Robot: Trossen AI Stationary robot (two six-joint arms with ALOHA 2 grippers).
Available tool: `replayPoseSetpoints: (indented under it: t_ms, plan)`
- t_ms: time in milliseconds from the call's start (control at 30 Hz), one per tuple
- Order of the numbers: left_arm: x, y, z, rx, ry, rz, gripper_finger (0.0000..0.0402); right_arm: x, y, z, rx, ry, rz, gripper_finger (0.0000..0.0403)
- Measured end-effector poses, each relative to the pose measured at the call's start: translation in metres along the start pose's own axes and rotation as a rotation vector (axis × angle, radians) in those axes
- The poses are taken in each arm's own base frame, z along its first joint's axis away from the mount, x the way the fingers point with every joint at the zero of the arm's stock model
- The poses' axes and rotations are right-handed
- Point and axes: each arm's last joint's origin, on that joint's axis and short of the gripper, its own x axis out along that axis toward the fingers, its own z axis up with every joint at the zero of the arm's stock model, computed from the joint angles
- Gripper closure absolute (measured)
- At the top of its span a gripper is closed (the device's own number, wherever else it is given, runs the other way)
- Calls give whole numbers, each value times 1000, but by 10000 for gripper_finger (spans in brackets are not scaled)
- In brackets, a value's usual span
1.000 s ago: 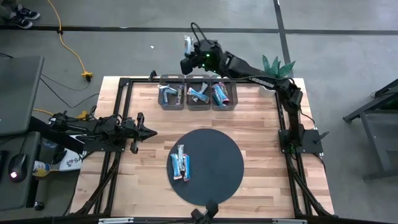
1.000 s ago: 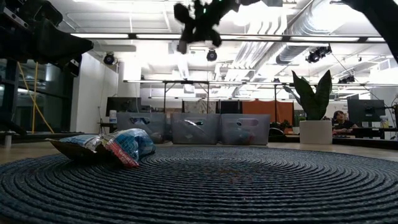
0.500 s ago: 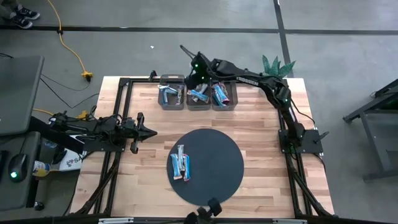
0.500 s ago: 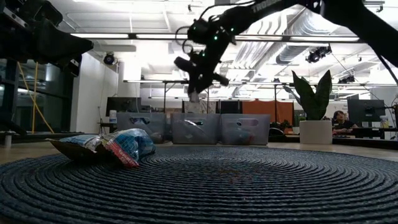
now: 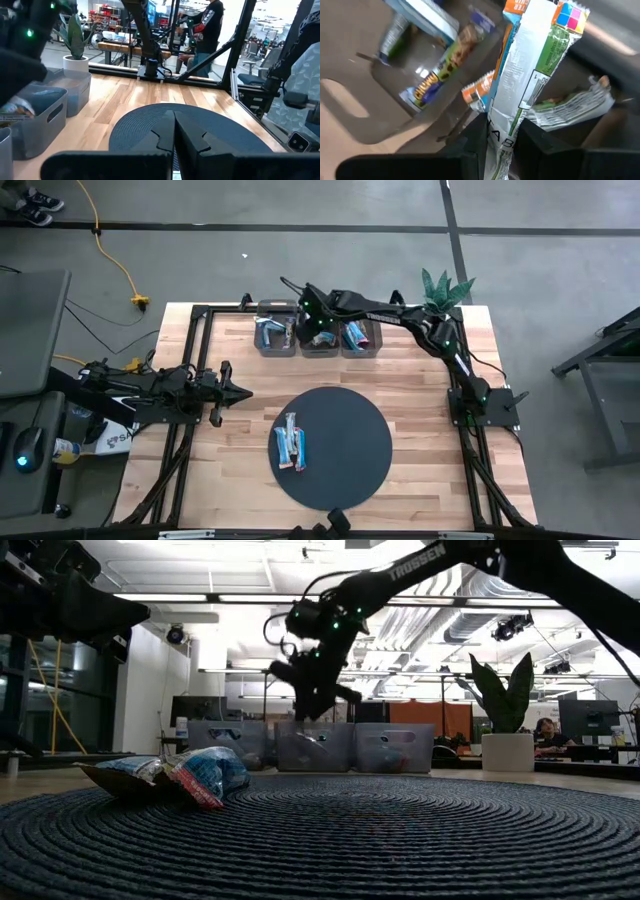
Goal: Pick and place Granola Bars by type
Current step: Put the yellow granola bar into the middle black bin
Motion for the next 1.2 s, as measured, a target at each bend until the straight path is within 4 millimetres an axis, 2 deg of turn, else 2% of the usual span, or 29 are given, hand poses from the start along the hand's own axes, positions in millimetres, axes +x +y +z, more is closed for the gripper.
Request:
replayPoseSetpoints:
  t_ms: [267, 433, 800, 967, 1200]
  plan:
    - [0, 0, 0, 0, 0, 0, 400, 23, -5, -10, 17, 76, -29, 338]
    - [0, 0, 0, 0, 0, 0, 400, 23, -15, -10, 32, 93, -82, 338]
    - [0, 0, 0, 0, 0, 0, 400, 23, -20, -9, 76, 136, -33, 330]
    - [0, 0, 0, 0, 0, 0, 400, 24, -19, -9, 69, 134, -20, 302]
    - [0, 0, 0, 0, 0, 0, 400, 24, -19, -8, 70, 137, 12, 237]
